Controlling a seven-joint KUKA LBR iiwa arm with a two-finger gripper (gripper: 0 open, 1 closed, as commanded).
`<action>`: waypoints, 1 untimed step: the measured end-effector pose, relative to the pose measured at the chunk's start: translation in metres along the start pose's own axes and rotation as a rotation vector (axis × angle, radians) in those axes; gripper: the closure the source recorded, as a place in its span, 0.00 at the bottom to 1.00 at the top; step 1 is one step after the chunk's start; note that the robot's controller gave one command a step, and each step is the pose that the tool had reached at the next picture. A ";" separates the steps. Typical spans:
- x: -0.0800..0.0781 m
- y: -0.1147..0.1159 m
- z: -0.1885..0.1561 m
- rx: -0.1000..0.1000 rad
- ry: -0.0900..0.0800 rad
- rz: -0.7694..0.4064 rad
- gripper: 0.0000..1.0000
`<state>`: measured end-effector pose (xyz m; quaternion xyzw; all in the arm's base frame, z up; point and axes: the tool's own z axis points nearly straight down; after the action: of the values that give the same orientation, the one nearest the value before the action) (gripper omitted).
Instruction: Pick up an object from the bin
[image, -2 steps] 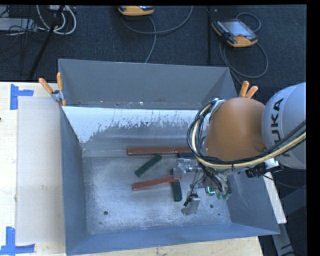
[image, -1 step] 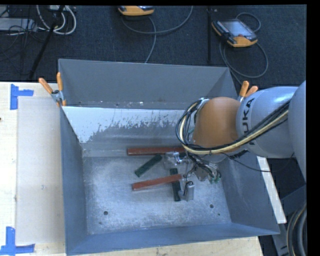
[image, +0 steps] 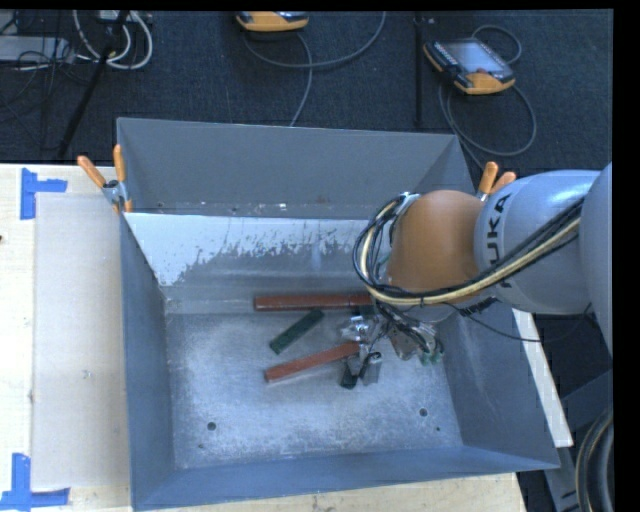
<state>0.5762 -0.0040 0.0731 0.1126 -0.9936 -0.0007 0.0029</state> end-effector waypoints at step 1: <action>-0.033 -0.003 -0.039 0.004 -0.010 -0.381 1.00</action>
Offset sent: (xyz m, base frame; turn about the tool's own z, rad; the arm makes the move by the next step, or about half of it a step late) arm 0.0317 0.0038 0.0376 -0.3806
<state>0.6094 0.0009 0.1117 0.2985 -0.9544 0.0001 -0.0027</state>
